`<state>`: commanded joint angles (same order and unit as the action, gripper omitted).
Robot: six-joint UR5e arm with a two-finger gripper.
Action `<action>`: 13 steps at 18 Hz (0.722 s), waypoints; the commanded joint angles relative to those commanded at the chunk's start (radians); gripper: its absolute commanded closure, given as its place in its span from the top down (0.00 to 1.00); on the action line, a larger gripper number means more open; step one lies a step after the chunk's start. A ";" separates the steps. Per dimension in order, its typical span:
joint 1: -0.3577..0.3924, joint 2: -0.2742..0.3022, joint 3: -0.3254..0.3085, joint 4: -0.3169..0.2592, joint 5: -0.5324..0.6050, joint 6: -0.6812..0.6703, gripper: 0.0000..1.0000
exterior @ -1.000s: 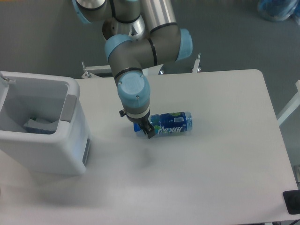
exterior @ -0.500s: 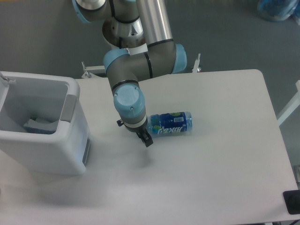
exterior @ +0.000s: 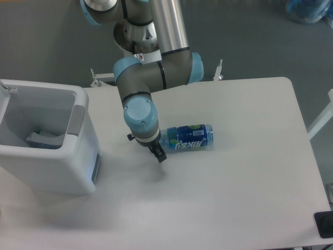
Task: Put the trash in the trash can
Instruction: 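Lower the gripper around the bottle's middle and close on it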
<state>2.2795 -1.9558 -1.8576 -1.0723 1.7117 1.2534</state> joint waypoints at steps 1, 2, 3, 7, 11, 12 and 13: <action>-0.014 -0.003 0.000 0.000 0.015 -0.005 0.93; -0.020 -0.005 0.000 0.000 0.019 -0.005 0.91; -0.020 -0.005 0.000 0.000 0.019 -0.005 0.87; -0.023 -0.005 0.000 0.000 0.020 -0.006 0.71; -0.023 -0.002 0.006 0.002 0.019 -0.006 0.56; -0.020 -0.002 0.006 0.002 0.019 -0.006 0.53; -0.020 -0.002 0.006 0.002 0.019 -0.006 0.49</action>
<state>2.2596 -1.9574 -1.8515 -1.0707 1.7303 1.2471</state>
